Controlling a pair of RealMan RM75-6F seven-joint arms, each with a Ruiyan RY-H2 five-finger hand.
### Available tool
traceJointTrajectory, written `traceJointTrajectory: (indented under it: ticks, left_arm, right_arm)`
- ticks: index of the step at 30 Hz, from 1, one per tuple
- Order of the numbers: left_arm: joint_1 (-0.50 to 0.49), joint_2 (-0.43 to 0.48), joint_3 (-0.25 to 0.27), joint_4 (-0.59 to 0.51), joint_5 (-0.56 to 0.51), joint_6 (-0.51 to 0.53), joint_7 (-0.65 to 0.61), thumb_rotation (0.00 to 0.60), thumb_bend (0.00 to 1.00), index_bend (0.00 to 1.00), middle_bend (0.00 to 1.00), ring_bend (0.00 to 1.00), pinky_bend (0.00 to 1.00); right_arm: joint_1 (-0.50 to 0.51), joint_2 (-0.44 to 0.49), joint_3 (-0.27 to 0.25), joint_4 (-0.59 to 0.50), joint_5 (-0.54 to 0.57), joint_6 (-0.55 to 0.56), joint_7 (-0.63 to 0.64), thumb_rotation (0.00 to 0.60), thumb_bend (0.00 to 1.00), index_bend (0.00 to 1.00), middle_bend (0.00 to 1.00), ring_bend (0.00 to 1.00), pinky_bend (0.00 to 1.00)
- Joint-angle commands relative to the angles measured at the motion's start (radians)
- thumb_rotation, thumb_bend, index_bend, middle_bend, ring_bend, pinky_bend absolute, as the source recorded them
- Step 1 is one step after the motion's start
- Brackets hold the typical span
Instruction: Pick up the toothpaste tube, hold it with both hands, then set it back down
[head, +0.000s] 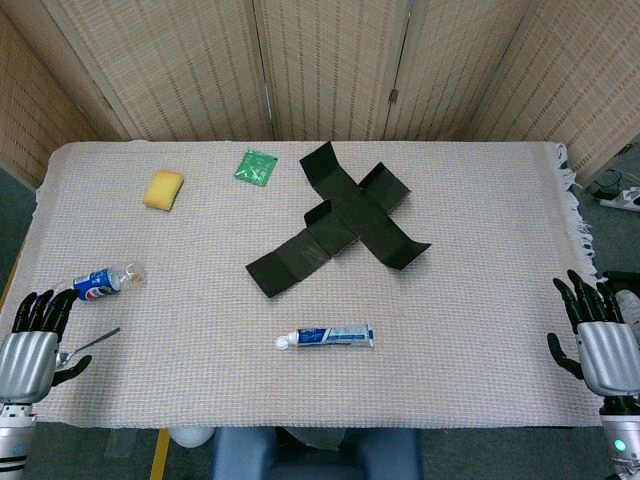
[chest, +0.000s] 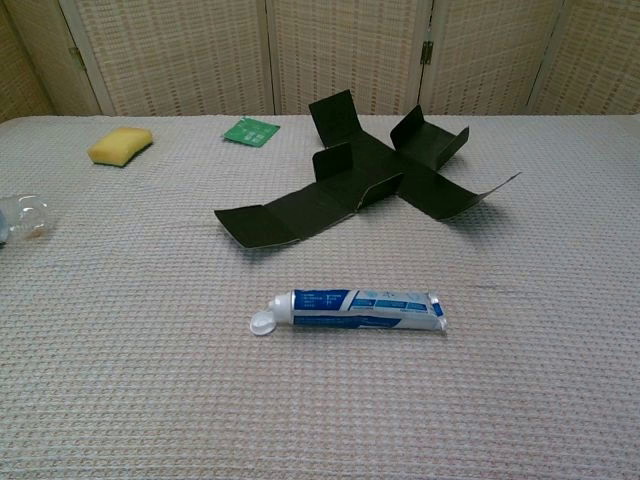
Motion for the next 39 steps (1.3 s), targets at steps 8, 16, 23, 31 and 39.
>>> traceJointTrajectory:
  ticks: [8,16,23,31,39]
  left_arm:
    - [-0.005,-0.009,0.002,0.005,0.006,0.001,0.003,0.6,0.21,0.09,0.14,0.09,0.0]
    - [-0.001,-0.001,0.006,-0.006,0.009,0.007,-0.008,0.6,0.21,0.09,0.14,0.09,0.0]
    - [0.008,0.003,0.017,-0.01,0.041,0.033,-0.016,0.6,0.21,0.09,0.14,0.09,0.0]
    - [0.022,0.007,0.027,-0.004,0.042,0.042,-0.029,0.6,0.21,0.1,0.14,0.09,0.0]
    - [0.035,0.01,0.032,0.008,0.044,0.054,-0.062,0.6,0.21,0.07,0.14,0.09,0.0]
  right_arm:
    - [0.019,0.017,-0.01,-0.019,-0.012,-0.038,0.005,0.6,0.48,0.0,0.02,0.09,0.02]
    - [0.067,0.035,-0.026,-0.056,-0.053,-0.111,-0.027,0.6,0.48,0.0,0.06,0.11,0.05]
    - [0.182,0.011,-0.029,-0.121,-0.1,-0.271,-0.097,0.6,0.48,0.0,0.07,0.12,0.08]
    - [0.327,-0.113,0.014,-0.165,-0.028,-0.461,-0.219,0.6,0.43,0.0,0.08,0.11,0.09]
    - [0.433,-0.313,0.049,-0.098,0.081,-0.551,-0.361,0.6,0.35,0.01,0.14,0.12,0.09]
